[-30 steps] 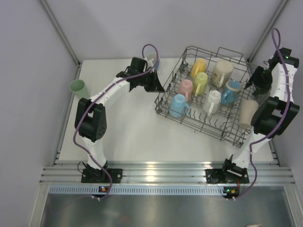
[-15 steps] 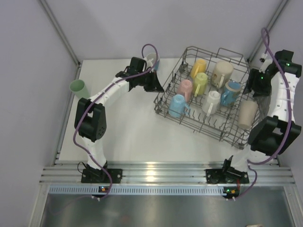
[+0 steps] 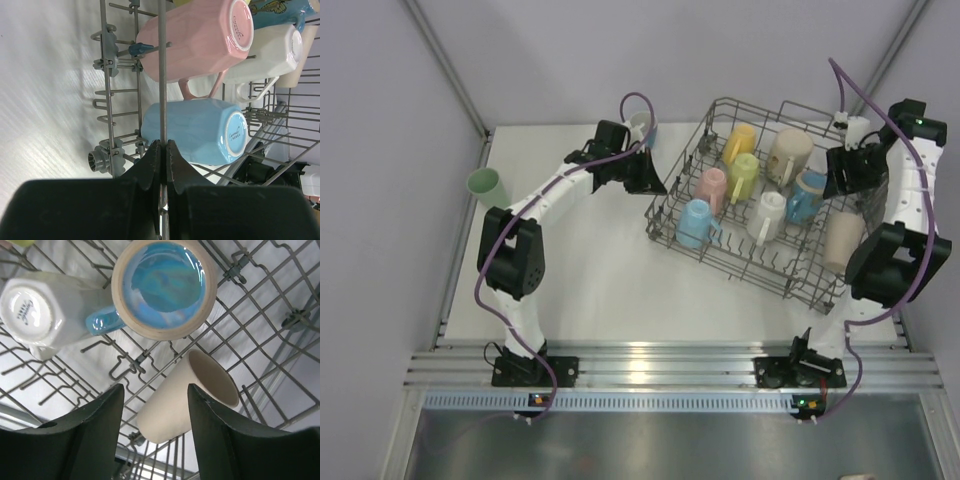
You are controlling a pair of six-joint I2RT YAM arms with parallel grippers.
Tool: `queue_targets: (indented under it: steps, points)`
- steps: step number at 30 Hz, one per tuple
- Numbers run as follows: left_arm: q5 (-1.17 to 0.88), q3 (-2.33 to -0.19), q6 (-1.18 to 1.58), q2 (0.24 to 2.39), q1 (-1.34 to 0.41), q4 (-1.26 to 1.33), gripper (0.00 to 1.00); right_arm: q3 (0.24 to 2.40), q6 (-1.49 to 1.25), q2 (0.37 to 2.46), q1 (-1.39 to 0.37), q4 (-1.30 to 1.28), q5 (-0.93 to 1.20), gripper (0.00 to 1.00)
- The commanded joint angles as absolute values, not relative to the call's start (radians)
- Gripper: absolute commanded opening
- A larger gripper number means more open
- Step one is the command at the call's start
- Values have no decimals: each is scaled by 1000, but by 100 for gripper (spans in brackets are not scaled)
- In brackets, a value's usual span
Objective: Load the cups into the dish rack
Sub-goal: Grab a cup with the right arm
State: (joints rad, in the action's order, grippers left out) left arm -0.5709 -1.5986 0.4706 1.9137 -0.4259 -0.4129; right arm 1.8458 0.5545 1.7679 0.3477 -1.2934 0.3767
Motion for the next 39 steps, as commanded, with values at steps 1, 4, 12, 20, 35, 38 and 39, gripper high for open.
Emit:
queue_targets:
  steps: [1, 4, 12, 20, 35, 38, 39]
  points:
    - [-532, -1605, 430, 1826, -420, -348, 0, 1946, 716, 1808, 353, -1428, 384, 55]
    - [-525, -1606, 433, 1816, -429, -345, 0, 1953, 771, 1829, 367, -1456, 371, 56]
    - [-505, -1612, 411, 1804, -465, -345, 0, 1809, 877, 1796, 457, -1497, 382, 55]
    - [-485, -1595, 396, 1816, -497, -345, 0, 1885, 881, 1873, 453, -1488, 354, 55]
    - [-465, -1609, 402, 1824, -497, -347, 0, 1865, 911, 1951, 388, -1497, 267, 55]
    - [-462, -1617, 400, 1833, -497, -347, 0, 1845, 911, 1942, 391, -1499, 261, 53]
    - [-462, -1621, 400, 1839, -495, -347, 0, 1835, 911, 1934, 393, -1497, 268, 52]
